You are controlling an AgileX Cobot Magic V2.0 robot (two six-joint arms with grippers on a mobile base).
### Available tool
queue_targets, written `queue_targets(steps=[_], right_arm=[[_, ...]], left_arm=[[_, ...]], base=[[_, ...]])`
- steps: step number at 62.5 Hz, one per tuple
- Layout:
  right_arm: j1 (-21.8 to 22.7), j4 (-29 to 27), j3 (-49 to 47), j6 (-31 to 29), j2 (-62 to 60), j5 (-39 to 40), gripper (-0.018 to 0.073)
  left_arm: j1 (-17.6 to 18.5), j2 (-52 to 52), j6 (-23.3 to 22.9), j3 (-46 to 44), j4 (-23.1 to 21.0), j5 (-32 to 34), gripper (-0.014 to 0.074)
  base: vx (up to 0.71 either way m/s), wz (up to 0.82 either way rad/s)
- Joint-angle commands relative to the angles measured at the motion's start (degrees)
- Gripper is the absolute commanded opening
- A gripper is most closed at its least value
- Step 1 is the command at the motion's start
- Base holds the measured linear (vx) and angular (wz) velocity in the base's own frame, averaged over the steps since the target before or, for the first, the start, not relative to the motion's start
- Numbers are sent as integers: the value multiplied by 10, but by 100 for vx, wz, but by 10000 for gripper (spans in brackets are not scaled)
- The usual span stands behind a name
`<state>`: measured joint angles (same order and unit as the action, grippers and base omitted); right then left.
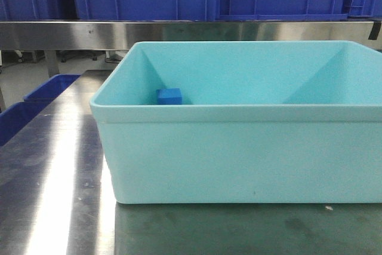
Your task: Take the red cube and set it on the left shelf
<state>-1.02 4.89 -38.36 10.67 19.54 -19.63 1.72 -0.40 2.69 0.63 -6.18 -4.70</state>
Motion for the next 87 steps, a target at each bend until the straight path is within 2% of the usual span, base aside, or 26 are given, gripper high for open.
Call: queue_targets(steps=[1, 13, 17, 21, 28, 33, 41, 52, 74, 87], right_arm=[[-46, 1, -89, -4, 72, -12, 60], [-158, 1, -230, -9, 218, -173, 74], [-192, 1, -267, -9, 265, -210, 141], [-225, 1, -302, -9, 312, -236, 246], [-269, 1, -344, -9, 380, -253, 407], [-293, 0, -364, -9, 427, -262, 480], [-323, 0, -391, -6, 496, -298, 533], [-332, 0, -407, 21, 584, -350, 545], [-331, 9, -407, 84, 687, -339, 545], [-319, 33, -407, 150, 725, -350, 545]], left_arm=[[3, -8, -4, 14, -3, 52, 101], [3, -8, -4, 14, -3, 52, 101], [3, -8, -4, 14, -3, 52, 101], [3, -8, -4, 14, -3, 52, 101], [3, -8, -4, 14, -3, 52, 101], [3, -8, -4, 14, -3, 52, 101], [3, -8, -4, 14, -3, 52, 101], [3, -8, -4, 14, -3, 52, 101], [3, -8, -4, 14, -3, 52, 101], [3, -8, -4, 14, -3, 52, 101]], base=[[0, 0], [0, 0], [0, 0], [0, 0], [0, 0], [0, 0], [0, 0], [0, 0], [0, 0], [0, 0]])
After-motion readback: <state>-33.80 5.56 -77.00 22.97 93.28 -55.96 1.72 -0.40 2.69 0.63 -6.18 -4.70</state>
